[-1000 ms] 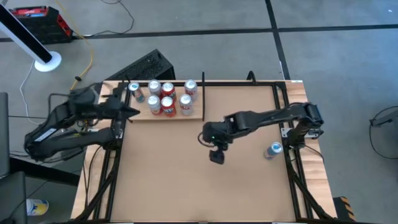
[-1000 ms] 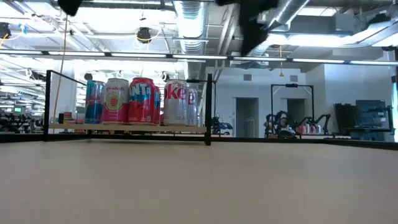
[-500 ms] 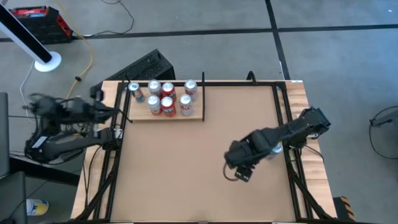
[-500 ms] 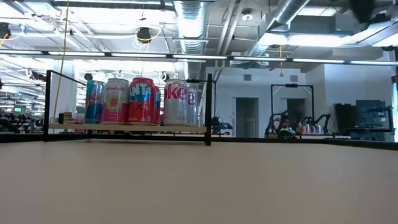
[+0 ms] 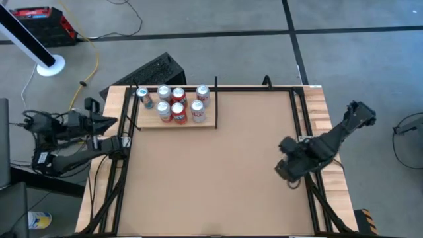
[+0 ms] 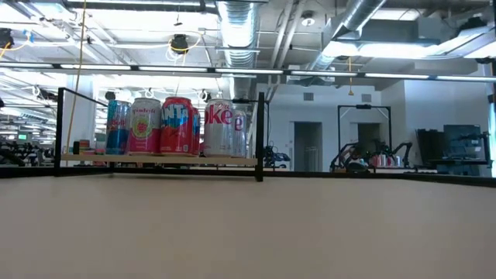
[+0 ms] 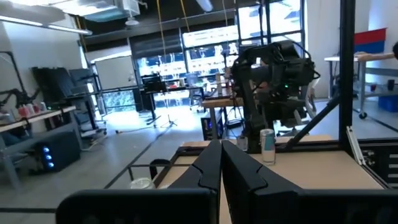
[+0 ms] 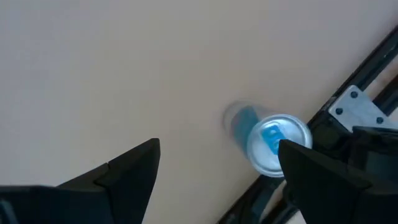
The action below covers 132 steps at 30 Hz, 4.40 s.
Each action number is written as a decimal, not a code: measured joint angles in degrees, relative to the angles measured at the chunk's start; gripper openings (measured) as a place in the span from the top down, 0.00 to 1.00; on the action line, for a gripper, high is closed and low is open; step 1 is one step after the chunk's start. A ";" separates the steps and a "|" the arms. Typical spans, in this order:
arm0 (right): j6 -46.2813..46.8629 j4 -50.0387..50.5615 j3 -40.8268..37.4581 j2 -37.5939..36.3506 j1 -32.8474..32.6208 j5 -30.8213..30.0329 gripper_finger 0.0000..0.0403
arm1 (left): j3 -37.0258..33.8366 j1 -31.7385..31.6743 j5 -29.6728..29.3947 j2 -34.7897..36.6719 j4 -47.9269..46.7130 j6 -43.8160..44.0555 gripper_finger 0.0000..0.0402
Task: Place canned beverage on shelf
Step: Put the blue soda can on the shelf aligned with the other blue soda can
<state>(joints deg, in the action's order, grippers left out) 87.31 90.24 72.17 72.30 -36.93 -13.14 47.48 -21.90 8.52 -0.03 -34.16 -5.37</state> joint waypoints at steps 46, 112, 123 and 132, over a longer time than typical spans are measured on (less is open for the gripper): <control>17.83 -0.75 -2.80 -0.75 -11.82 -6.61 0.13 | -46.95 16.41 15.95 -8.88 39.30 9.57 1.00; 12.71 -11.73 -11.50 -5.49 -7.90 -22.22 0.71 | -47.10 36.11 -19.44 -8.95 37.54 1.95 1.00; -4.83 -16.93 -10.42 -5.53 3.06 -22.33 0.95 | -47.10 36.11 -19.46 -8.95 37.56 1.93 1.00; -20.05 -33.86 -17.37 -5.38 6.14 -13.55 0.50 | -47.11 36.11 -19.44 -8.96 37.58 1.93 1.00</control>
<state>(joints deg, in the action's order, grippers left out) 67.26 56.39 54.79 66.92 -30.78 -26.69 0.37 14.22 -10.92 -8.98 3.42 -3.44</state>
